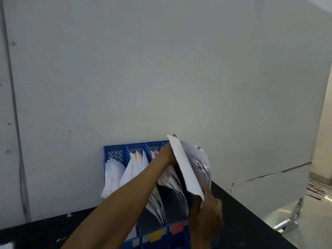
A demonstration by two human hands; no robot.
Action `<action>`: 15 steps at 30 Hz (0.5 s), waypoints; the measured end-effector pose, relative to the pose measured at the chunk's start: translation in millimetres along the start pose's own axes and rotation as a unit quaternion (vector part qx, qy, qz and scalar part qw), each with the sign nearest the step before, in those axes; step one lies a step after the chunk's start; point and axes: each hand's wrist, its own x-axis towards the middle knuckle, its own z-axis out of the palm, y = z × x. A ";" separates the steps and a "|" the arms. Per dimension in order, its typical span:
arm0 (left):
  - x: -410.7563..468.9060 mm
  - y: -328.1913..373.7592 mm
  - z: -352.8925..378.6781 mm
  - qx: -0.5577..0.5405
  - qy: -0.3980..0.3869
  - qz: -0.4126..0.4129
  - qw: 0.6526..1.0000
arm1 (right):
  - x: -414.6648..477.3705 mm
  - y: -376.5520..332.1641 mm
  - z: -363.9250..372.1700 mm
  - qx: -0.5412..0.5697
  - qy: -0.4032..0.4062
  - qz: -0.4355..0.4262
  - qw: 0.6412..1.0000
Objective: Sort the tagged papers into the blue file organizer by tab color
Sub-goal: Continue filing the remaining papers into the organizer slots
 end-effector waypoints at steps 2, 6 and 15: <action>4.7 6.0 -7.7 -0.092 0.090 0.023 0.991 | -4.4 -0.1 3.4 -0.036 -0.043 -0.015 0.998; -4.5 9.9 -19.4 -0.120 0.209 -0.028 0.970 | -1.4 2.6 5.3 -0.119 -0.165 0.033 0.979; -14.0 6.7 -22.9 -0.087 0.079 -0.026 0.993 | -0.5 8.5 6.7 0.032 -0.029 -0.033 0.999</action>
